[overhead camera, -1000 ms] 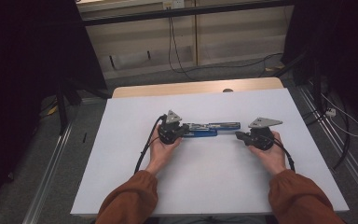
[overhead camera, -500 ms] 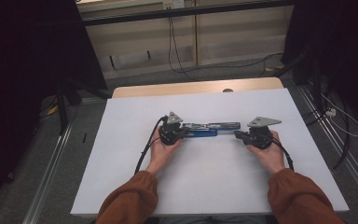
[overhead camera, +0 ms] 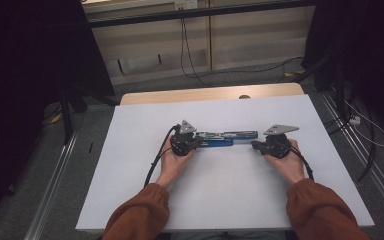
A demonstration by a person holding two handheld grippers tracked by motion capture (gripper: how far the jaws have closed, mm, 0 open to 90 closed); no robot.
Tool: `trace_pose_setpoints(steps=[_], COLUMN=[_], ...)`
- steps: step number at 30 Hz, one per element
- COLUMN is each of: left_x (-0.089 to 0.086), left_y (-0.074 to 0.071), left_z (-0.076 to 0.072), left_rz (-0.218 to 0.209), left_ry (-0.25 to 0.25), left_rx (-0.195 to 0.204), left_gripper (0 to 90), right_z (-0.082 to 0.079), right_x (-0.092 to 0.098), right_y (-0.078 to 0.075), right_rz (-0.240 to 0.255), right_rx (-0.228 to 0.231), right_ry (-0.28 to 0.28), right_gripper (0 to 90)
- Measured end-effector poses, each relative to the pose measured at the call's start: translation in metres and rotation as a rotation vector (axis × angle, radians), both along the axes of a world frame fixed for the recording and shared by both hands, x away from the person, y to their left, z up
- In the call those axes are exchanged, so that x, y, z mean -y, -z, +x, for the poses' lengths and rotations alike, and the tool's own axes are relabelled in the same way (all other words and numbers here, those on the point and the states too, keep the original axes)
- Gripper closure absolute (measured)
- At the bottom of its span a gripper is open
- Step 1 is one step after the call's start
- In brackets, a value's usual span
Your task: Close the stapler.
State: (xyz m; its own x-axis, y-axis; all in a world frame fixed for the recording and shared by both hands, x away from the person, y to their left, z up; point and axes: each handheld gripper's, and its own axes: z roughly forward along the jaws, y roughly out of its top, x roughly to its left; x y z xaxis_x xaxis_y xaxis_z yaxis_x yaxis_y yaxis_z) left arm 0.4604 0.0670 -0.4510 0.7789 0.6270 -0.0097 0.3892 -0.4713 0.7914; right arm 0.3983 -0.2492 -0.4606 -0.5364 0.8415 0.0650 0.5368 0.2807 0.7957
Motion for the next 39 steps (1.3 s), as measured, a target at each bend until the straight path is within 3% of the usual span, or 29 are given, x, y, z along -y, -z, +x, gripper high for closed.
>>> trace_pose_setpoints(steps=[8,14,20,22,24,39], left_x=[-0.001,0.0,0.0,0.0,0.0,0.0], left_y=[0.0,0.0,0.001,0.001,0.001,0.001], left_z=[0.001,0.0,0.0,-0.001,0.0,0.0], left_rz=[-0.001,0.005,-0.014,0.002,-0.016,-0.011], left_ry=[0.004,0.007,0.002,0.001,0.003,0.009], left_rx=[-0.005,0.005,-0.009,0.006,-0.009,0.0], left_gripper=[90.0,90.0,90.0,90.0,90.0,90.0], right_z=[0.004,0.009,0.015,0.015,0.015,0.018], right_x=[-0.002,-0.004,-0.005,-0.005,-0.005,-0.006], right_y=[0.001,0.001,0.003,0.002,0.002,0.003], right_rz=[-0.064,-0.075,-0.077,-0.074,-0.072,-0.071], right_rx=[-0.052,-0.064,-0.045,-0.05,-0.051,-0.04], right_ry=[0.017,0.022,0.014,0.018,0.018,0.02], right_gripper=[90.0,90.0,90.0,90.0,90.0,90.0])
